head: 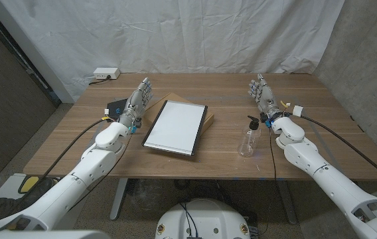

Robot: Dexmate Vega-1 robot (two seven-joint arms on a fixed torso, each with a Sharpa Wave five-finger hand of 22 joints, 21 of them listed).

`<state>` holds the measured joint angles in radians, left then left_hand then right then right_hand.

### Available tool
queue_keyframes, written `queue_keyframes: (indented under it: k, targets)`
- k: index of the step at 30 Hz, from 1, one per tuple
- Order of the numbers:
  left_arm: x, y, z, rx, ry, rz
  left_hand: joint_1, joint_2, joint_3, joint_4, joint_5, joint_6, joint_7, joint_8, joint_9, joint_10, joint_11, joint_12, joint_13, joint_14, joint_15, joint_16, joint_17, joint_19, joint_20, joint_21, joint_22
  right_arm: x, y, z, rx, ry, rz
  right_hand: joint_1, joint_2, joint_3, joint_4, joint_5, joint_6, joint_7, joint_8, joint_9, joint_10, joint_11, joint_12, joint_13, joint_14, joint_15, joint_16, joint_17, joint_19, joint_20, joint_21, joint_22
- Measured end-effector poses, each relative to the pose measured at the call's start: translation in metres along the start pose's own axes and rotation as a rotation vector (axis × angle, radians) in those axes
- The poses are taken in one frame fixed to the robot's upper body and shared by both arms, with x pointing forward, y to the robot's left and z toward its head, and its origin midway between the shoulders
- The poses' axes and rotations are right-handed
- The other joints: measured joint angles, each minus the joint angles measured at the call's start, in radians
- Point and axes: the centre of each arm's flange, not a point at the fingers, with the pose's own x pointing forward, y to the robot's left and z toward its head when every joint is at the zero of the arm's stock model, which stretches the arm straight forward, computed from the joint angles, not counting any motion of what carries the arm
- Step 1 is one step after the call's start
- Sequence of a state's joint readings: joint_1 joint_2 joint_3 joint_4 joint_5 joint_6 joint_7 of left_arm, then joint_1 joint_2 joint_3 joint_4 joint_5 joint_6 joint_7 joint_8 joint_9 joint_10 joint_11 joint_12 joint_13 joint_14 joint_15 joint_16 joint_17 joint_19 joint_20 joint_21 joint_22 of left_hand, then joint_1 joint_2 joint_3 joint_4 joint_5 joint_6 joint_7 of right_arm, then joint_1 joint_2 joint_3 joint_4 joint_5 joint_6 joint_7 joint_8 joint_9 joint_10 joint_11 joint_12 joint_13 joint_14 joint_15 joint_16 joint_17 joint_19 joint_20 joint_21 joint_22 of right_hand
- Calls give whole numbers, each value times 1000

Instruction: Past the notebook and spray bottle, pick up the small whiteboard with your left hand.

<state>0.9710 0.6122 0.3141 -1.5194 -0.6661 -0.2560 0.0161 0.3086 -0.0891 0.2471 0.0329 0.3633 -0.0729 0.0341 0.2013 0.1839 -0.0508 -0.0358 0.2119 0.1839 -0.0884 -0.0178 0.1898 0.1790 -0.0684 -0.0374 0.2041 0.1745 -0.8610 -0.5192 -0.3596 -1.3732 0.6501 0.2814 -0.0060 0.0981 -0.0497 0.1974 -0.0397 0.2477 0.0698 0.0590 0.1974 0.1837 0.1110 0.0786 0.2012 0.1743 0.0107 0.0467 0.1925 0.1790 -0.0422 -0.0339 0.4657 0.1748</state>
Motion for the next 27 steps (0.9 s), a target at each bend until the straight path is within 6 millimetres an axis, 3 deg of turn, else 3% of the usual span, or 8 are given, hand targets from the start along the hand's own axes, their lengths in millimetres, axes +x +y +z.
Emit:
queue_keyframes:
  k: [27]
  targets:
    - [-21, 4, 5, 22, -35, -28, 15, 4, 3, -3, 0, 5, -5, 0, 0, 0, 0, 0, 0, 0, 0, 0, 0, 0, 0, 0, 0, 4, 5, 1, -6, 3, -10, 0, 0, 0, -8, 0, 6, 2, 0, 0, 5, 5, 0, 0, 0, 0, 0, 0, 9, 2, -11, 0]
